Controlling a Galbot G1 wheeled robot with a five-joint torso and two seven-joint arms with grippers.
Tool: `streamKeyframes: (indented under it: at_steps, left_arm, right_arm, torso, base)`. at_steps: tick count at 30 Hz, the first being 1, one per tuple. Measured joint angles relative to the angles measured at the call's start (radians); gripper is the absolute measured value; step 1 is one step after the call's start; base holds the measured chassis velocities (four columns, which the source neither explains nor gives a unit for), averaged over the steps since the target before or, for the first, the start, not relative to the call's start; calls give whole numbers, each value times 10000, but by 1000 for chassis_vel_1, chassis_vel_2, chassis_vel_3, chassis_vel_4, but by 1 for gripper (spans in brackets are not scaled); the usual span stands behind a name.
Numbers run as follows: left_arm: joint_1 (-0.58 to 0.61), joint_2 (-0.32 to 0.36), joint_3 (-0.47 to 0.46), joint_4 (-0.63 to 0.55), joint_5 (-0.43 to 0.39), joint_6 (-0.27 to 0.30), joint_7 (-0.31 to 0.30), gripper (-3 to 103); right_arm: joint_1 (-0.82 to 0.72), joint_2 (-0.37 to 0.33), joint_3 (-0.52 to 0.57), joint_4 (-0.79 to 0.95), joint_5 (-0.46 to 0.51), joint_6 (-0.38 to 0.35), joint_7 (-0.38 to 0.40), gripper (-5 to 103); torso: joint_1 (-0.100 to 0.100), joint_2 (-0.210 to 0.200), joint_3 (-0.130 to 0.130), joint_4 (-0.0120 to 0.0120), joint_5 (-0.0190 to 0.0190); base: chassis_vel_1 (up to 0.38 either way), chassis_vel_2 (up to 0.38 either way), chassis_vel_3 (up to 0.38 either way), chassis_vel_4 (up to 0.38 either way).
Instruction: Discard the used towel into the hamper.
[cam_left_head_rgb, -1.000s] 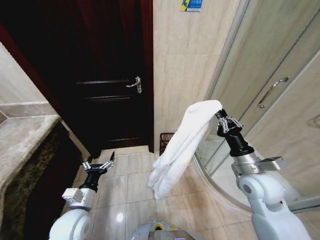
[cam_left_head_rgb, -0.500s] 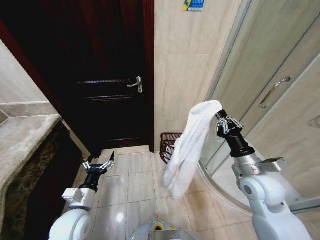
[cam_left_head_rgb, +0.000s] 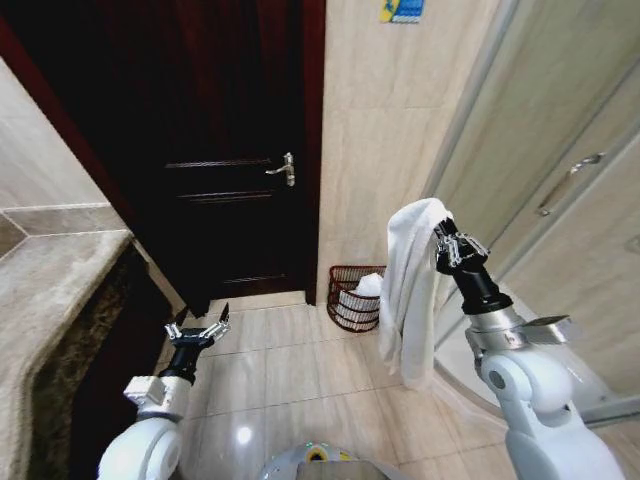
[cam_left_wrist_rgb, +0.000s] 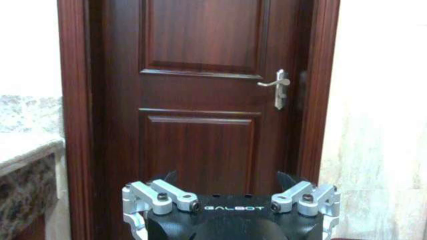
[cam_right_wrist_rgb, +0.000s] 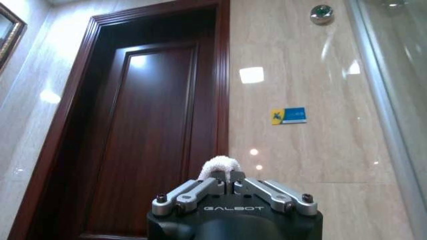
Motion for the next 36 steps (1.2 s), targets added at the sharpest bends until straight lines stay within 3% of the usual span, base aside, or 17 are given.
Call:
streamKeyframes:
  at_steps: [36]
  left_arm:
    - [0,-3,3,0,0,0,1,98]
  right_arm:
    - [195,-272,-83,-42,30,9,-156,3]
  torso:
    - [962,2063,1099,-2,2]
  base:
    - [-5,-4,2,2]
